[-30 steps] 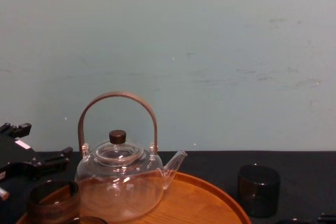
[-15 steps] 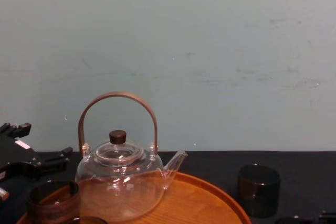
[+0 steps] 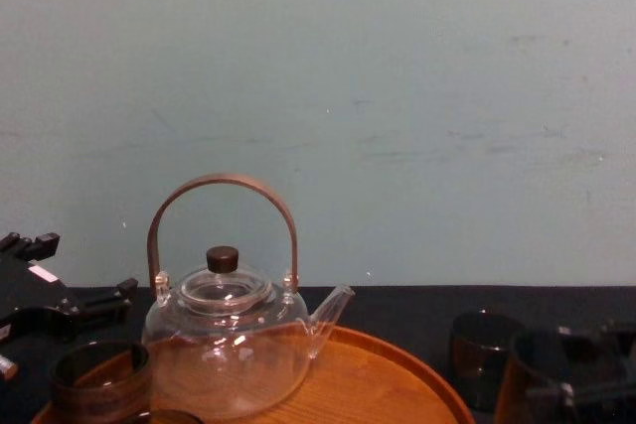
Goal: Pick up the glass from the table and place it on the tray.
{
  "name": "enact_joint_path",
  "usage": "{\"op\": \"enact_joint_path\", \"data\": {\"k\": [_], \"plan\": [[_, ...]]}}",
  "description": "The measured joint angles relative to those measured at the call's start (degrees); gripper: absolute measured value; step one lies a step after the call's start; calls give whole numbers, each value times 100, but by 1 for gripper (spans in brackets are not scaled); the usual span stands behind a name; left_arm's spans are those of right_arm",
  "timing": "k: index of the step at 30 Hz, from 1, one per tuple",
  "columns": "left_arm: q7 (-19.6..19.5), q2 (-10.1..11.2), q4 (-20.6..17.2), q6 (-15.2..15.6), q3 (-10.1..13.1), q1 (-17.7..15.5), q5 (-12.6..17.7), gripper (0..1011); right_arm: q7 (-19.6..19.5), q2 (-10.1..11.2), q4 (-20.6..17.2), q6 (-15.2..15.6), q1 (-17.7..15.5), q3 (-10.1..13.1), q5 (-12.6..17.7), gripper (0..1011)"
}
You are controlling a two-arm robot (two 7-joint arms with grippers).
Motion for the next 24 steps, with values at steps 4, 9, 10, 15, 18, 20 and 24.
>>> {"op": "enact_joint_path", "data": {"k": [4,9,10,15,18,20,24], "plan": [[0,0,0,0,0,0,0,1001,43,12,-36,-15,116,-21,25,903],[0,0,0,0,0,0,0,1001,148,-46,-33,-73,369,-177,24,903],[0,0,0,0,0,0,0,1001,189,-77,-17,-95,451,-251,13,903],[0,0,0,0,0,0,0,1001,309,-190,45,-150,672,-468,-63,903],[0,0,0,0,0,0,0,1001,386,-304,132,-190,838,-652,-140,903],[0,0,0,0,0,0,0,1001,425,-391,204,-215,939,-776,-191,903],[0,0,0,0,0,0,0,1001,473,-555,317,-279,1081,-970,-269,903]]}}
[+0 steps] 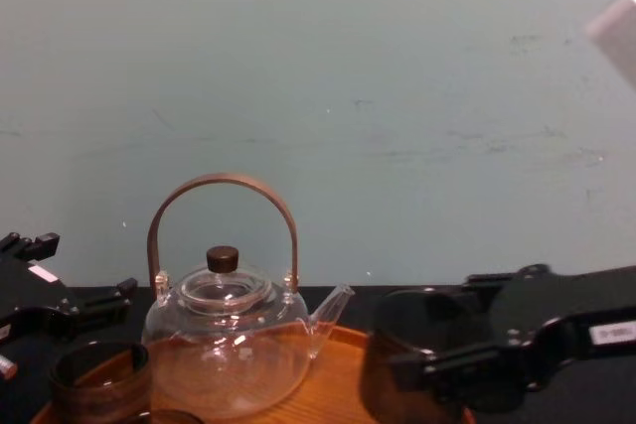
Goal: Pick up the glass from the table and place it on the tray.
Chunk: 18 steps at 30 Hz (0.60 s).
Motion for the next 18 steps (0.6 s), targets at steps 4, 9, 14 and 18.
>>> {"op": "enact_joint_path", "data": {"k": [4,9,14,18], "plan": [[0,0,0,0,0,0,0,1001,42,-156,121,-59,106,-155,-47,903],[0,0,0,0,0,0,0,1001,94,-338,291,-148,209,-338,-96,903],[0,0,0,0,0,0,0,1001,117,-478,476,-234,271,-459,-143,903],[0,0,0,0,0,0,0,1001,130,-584,668,-308,310,-544,-189,903]]}}
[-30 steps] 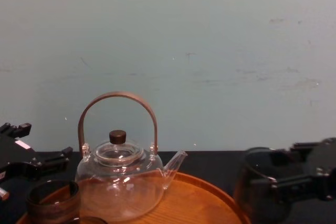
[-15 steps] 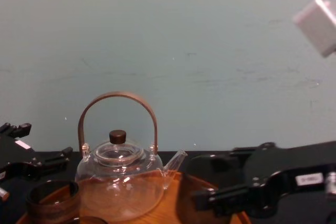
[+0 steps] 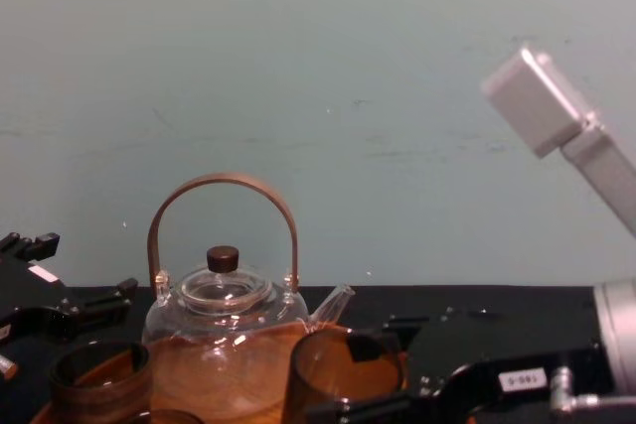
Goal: Pick up the glass from the table and place it on the tray.
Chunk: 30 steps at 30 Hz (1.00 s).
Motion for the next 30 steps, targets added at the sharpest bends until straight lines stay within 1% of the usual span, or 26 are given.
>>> {"op": "enact_joint_path", "data": {"k": [7,16,21,30], "plan": [[0,0,0,0,0,0,0,1001,32,-110,261,-72,21,-85,-47,903],[0,0,0,0,0,0,0,1001,67,-210,515,-102,30,-140,-98,903],[0,0,0,0,0,0,0,1001,75,-234,583,-102,19,-157,-122,903],[0,0,0,0,0,0,0,1001,66,-237,600,-95,-23,-180,-194,903]]}}
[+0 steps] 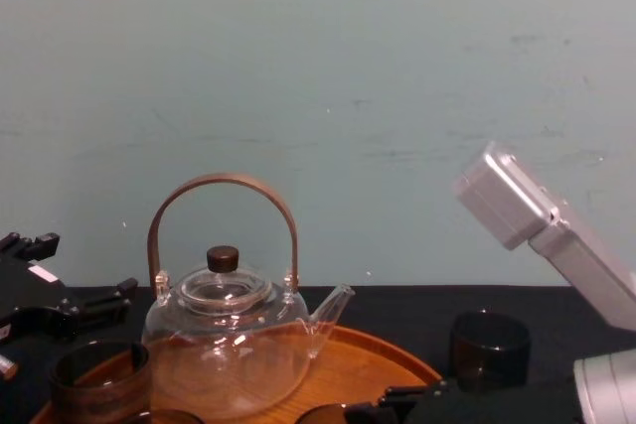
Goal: Pick up the glass from the table and place it on the tray.
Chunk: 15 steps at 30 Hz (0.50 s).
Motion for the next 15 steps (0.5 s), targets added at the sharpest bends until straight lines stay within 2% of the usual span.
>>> {"op": "enact_joint_path", "data": {"k": [15], "plan": [[0,0,0,0,0,-1,0,1001,-2,-1,0,5,3,2,15,925]]}}
